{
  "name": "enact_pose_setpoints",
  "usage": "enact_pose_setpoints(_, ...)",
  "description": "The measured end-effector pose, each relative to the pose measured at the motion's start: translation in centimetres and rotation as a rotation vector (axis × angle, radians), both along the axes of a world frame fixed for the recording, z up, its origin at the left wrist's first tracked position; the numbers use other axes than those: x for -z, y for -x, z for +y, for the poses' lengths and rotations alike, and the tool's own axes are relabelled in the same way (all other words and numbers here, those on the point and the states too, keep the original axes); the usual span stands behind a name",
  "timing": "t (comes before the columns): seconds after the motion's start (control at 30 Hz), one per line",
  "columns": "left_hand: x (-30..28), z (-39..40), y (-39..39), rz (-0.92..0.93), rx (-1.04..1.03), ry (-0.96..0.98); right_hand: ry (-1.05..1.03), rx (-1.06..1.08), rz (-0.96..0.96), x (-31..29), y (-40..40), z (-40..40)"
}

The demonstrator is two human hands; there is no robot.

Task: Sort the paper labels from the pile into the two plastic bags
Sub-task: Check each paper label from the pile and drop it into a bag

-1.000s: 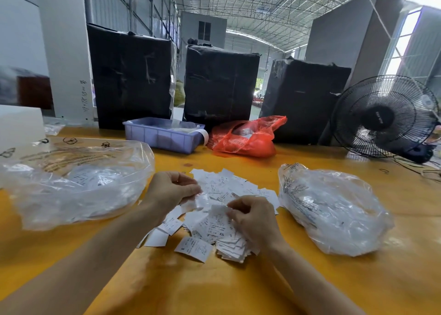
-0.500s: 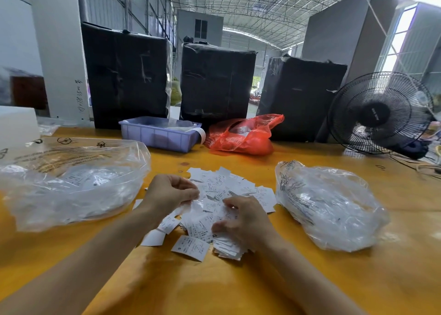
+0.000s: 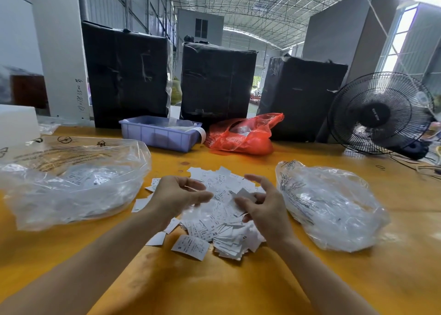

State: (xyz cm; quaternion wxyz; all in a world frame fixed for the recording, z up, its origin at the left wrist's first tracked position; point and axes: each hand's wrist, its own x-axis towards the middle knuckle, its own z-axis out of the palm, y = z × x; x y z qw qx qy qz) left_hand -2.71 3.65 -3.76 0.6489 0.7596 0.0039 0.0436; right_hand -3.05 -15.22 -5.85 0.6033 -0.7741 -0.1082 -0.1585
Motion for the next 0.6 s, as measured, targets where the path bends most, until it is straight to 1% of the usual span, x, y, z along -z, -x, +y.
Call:
enact_pose_setpoints(0.03,-0.1,-0.1,0.1,-0.006,0.014,0.016,-0.058,-0.008,-0.012,-0.4,0.1,-0.2)
enact_pose_setpoints(0.1,-0.3,-0.4,0.2,-0.029,0.036,0.028,-0.074,-0.014,-0.030,-1.0,0.3,-0.5)
enact_pose_setpoints(0.17,-0.4,-0.8,0.3,-0.066,0.055,-0.002,-0.039,-0.035,-0.009,-1.5,0.6,-0.4)
enact_pose_setpoints(0.3,-0.4,-1.2,0.7,-0.135,0.107,-0.114,0.064,-0.220,0.091,-1.8,1.0,0.0)
enact_pose_setpoints(0.4,-0.3,-1.6,0.9,-0.165,0.173,-0.169,0.130,-0.267,0.068,-1.8,1.4,0.5)
enact_pose_setpoints(0.5,-0.1,-1.7,0.9,-0.142,0.196,-0.147,0.090,-0.235,0.065,-1.8,1.3,0.5)
enact_pose_setpoints(0.6,-0.2,-1.5,0.9,-0.047,0.221,-0.098,-0.002,-0.183,0.100,-1.7,1.2,0.4)
